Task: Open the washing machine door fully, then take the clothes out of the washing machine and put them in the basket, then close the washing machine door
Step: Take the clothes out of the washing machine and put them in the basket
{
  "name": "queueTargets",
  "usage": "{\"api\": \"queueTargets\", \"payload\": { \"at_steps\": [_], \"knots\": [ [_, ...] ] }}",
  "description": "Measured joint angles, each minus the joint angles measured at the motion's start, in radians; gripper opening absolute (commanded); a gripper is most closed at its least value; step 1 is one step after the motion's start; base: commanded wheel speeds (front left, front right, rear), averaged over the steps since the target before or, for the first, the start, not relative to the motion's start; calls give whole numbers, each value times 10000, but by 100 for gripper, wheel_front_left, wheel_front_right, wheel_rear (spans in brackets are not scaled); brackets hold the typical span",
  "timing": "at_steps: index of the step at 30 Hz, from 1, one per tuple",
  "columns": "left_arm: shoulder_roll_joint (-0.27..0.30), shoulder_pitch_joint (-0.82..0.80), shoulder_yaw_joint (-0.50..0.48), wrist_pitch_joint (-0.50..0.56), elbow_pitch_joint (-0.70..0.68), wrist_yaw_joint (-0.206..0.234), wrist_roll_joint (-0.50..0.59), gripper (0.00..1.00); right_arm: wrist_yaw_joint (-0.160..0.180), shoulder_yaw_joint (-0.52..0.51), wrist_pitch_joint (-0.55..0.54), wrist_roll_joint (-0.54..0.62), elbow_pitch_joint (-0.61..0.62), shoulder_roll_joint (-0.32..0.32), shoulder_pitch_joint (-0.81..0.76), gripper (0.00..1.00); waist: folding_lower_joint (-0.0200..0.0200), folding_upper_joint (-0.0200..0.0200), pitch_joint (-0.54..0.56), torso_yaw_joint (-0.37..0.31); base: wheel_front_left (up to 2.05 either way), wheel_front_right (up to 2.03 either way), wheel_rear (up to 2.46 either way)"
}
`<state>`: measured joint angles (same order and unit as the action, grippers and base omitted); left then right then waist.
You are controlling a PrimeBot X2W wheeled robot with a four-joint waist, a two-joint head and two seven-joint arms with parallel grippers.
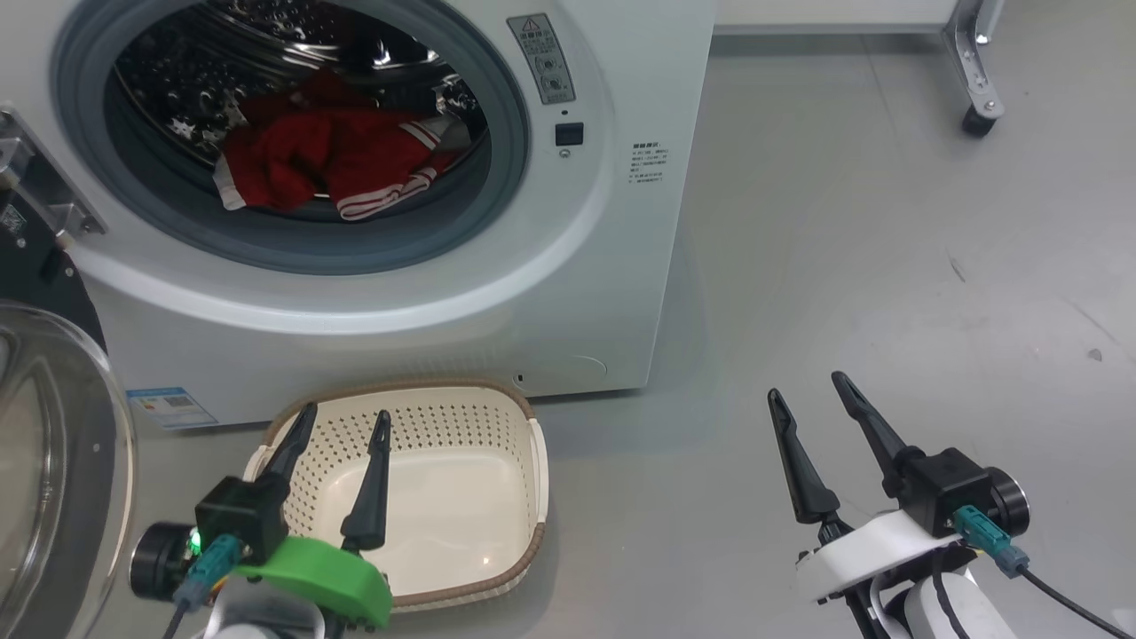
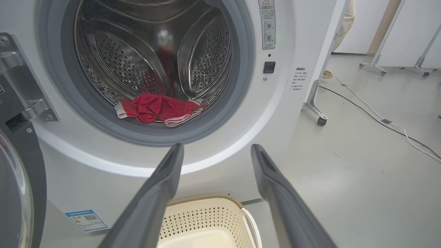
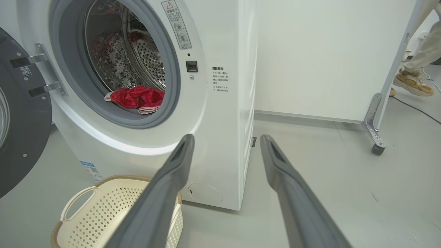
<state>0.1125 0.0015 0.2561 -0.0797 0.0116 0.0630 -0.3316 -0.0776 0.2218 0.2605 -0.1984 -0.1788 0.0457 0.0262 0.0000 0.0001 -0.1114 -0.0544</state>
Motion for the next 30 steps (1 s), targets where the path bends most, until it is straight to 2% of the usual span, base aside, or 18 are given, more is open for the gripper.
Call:
{"api": "queueTargets", "payload": {
  "at_steps": [6,16,22,24,30],
  "knots": [
    [-71,-1113,4,387,696,-163,-192,100,-6,107,0,71,207,0,427,100,0,0,-585,-120,0,0,0],
    [-100,-3555,-393,1948,2462,-418,-882,100,-36,550,0,-75,646,6,1339,100,0,0,-1894,-581,0,0,0],
    [157,-5229,-600,2932,3103,-602,-1126,100,-23,757,0,-428,871,13,1813,100,0,0,-2712,-969,0,0,0],
    [360,-6023,-681,3528,3405,-692,-1269,100,8,836,0,-562,999,17,2073,100,1,0,-3134,-1175,0,0,0],
    [982,-7680,-1283,4090,3662,-696,-1344,100,90,1172,0,-1001,1256,27,2711,100,1,0,-3977,-1607,0,0,0]
  ]
}}
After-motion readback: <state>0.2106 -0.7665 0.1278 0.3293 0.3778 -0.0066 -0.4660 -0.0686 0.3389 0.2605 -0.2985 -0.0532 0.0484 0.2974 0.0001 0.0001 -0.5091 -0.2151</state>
